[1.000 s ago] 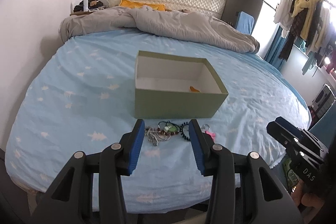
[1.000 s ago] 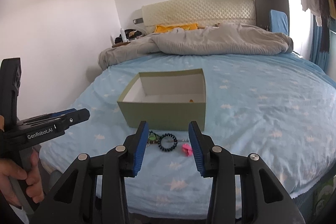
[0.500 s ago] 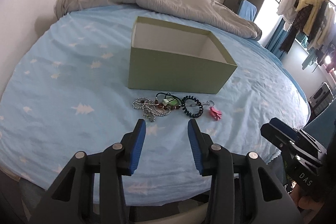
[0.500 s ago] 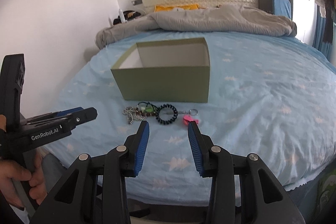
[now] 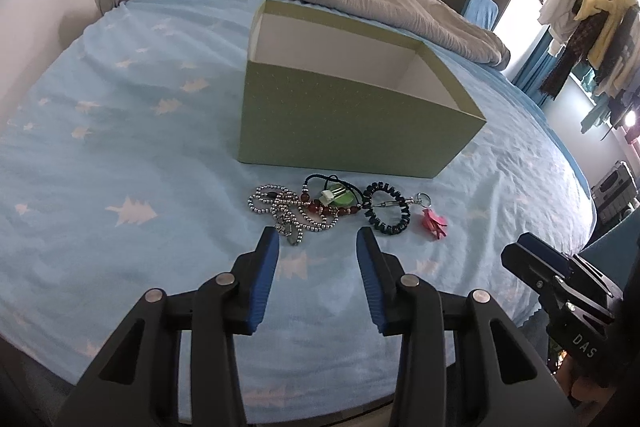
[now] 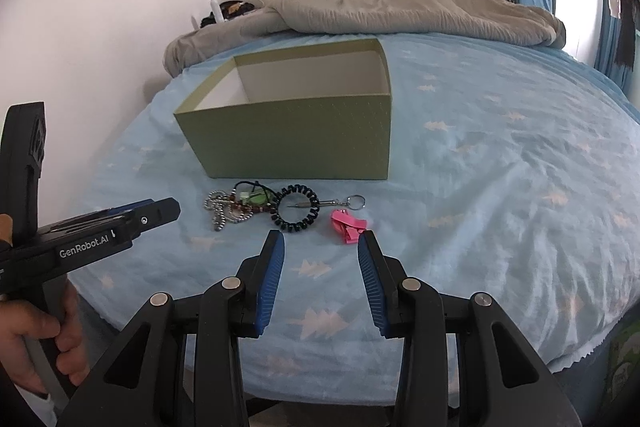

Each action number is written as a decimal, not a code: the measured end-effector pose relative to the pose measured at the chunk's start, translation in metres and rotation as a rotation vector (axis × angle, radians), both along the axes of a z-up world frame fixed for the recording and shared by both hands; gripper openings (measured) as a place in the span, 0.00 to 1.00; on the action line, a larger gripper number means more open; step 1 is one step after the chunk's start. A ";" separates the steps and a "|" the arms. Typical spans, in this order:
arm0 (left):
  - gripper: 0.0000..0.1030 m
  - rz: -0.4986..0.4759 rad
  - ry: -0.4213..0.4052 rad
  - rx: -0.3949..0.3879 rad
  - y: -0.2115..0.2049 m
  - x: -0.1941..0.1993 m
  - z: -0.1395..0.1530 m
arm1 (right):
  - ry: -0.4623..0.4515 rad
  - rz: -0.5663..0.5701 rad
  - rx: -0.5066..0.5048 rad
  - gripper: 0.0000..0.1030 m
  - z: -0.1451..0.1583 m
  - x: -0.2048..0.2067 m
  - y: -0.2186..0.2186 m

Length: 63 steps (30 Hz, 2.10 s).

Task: Organize jewelry
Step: 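Move both open tools back from the box to the remaining jewelry, then grasp the red beaded bracelet with the left tool while the right tool grasps the pink strap keychain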

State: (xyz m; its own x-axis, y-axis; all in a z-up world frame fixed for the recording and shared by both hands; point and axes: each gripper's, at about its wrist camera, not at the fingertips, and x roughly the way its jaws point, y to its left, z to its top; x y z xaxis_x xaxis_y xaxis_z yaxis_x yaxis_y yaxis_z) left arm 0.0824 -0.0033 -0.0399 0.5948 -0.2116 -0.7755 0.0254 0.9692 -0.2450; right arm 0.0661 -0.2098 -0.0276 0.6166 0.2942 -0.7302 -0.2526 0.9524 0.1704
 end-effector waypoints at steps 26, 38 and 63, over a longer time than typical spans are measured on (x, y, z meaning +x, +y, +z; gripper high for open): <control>0.17 -0.064 0.084 -0.001 0.003 0.080 -0.054 | 0.168 -0.024 0.006 0.35 -0.064 0.069 0.000; 0.06 -0.086 0.114 -0.025 0.001 0.090 -0.061 | 0.161 -0.025 -0.014 0.31 -0.070 0.077 0.004; 0.06 -0.077 -0.065 -0.005 -0.009 0.024 0.015 | -0.029 -0.001 0.009 0.31 0.000 0.025 0.003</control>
State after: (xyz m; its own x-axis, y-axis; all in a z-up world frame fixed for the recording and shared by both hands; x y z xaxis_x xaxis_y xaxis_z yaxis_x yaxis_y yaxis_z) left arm 0.1060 -0.0123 -0.0248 0.6254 -0.2625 -0.7348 0.1157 0.9625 -0.2454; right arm 0.0908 -0.2070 -0.0272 0.6379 0.2998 -0.7094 -0.2566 0.9512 0.1713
